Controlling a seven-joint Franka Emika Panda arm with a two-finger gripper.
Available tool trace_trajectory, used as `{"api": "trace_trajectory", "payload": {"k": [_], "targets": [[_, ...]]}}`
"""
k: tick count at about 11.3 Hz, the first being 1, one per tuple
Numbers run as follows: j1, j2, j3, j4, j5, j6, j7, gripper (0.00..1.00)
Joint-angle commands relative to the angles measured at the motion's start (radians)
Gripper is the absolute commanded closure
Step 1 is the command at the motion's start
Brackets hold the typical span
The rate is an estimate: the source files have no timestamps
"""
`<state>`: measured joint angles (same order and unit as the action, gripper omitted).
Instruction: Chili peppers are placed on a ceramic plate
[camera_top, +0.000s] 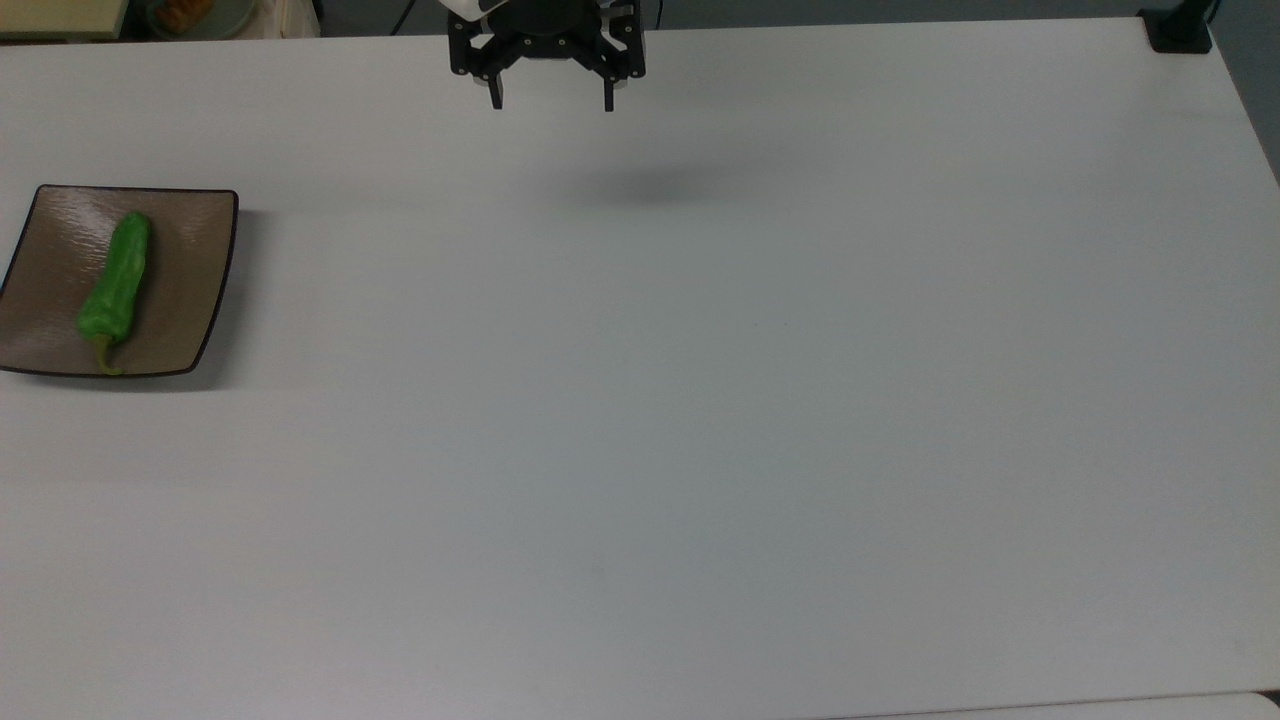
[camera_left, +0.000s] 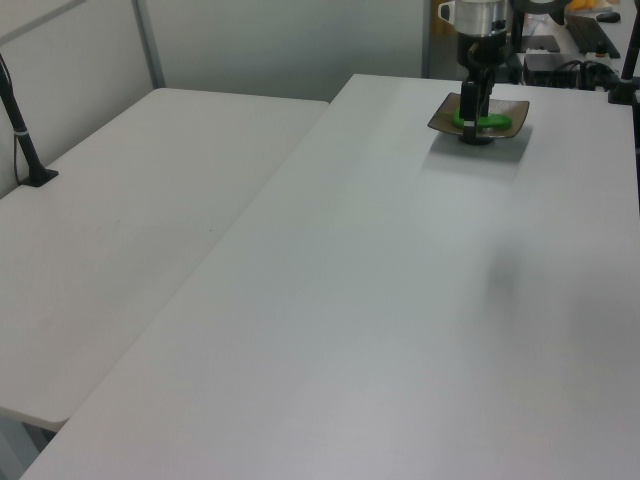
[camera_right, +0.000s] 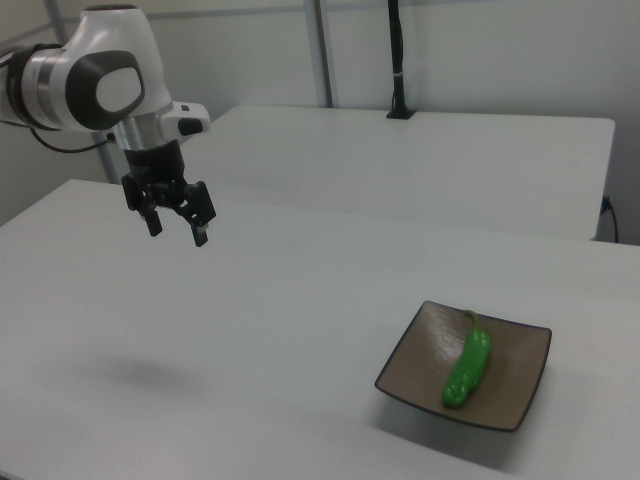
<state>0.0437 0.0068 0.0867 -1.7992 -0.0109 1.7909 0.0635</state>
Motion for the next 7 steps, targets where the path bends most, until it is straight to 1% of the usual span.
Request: {"api": "trace_trajectory", "payload": {"k": [1,2,4,7], "targets": [[0.001,-0.034,-0.039,-0.046,0.0,0.035,0.007,0.0],[0.005,-0.034,-0.044,-0.045,0.0,0.035,0.007,0.0],[0.047,-0.036,-0.097,-0.045,0.0,0.036,-0.005,0.0],[0.05,-0.034,-0.105,-0.045,0.002,0.035,-0.008,0.0]]}}
